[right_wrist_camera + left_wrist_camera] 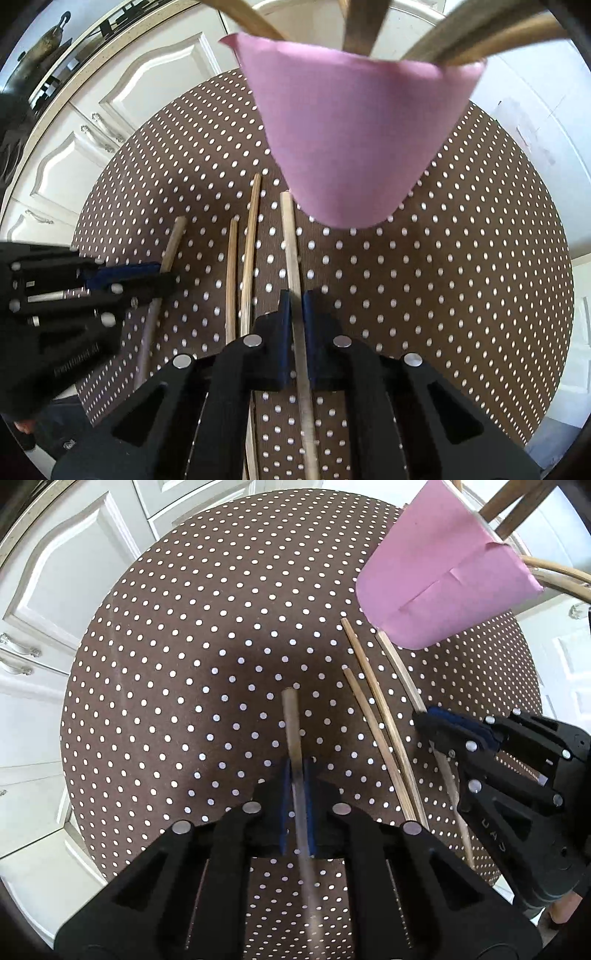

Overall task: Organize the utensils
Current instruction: 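Close the left gripper on a chopstick while the right gripper grasps another, then lift both chopsticks upright and lower them toward the pink cup, then lower the left gripper's chopstick into the pink cup while the right gripper drops its chopstick in, then open both grippers and move them back over the remaining chopsticks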

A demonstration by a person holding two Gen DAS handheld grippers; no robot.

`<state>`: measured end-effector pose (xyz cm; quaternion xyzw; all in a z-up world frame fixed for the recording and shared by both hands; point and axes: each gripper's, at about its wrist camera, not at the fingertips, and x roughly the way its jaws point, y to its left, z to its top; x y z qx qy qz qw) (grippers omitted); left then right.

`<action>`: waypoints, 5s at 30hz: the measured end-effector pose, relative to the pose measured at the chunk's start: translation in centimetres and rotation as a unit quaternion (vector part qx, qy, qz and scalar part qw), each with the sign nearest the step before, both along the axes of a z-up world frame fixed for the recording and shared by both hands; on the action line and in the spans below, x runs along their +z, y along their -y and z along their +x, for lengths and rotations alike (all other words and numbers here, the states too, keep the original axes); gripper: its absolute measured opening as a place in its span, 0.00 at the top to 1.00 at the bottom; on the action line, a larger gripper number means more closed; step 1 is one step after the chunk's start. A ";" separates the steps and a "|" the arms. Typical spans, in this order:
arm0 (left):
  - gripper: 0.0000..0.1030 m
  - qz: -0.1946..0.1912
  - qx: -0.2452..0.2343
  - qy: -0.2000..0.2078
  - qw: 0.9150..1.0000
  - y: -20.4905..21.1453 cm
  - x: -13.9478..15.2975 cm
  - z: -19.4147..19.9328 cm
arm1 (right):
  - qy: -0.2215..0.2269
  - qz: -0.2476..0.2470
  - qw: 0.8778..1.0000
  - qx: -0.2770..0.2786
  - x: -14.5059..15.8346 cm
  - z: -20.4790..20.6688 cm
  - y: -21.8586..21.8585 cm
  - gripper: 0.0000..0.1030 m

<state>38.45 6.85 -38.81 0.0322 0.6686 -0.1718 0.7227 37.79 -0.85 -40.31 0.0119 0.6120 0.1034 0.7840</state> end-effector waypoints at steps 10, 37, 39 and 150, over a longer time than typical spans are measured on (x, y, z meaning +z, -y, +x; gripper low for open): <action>0.94 -0.068 -0.032 0.022 0.997 -3.1 3.4 -1.4 | 0.021 0.077 0.994 -0.078 3.5 -3.9 2.6 0.95; 0.94 -0.223 -0.101 0.122 0.962 -4.8 17.5 -5.1 | 0.149 0.131 0.974 -0.106 13.4 -9.0 -1.7 0.95; 0.94 -0.233 -0.099 0.123 0.960 -5.0 17.8 -5.2 | 0.149 0.134 0.974 -0.106 13.3 -9.0 -1.9 0.95; 0.33 -0.145 -0.054 0.231 0.961 -3.2 21.3 -4.0 | 0.291 0.038 0.936 -0.193 21.0 -9.5 4.8 0.85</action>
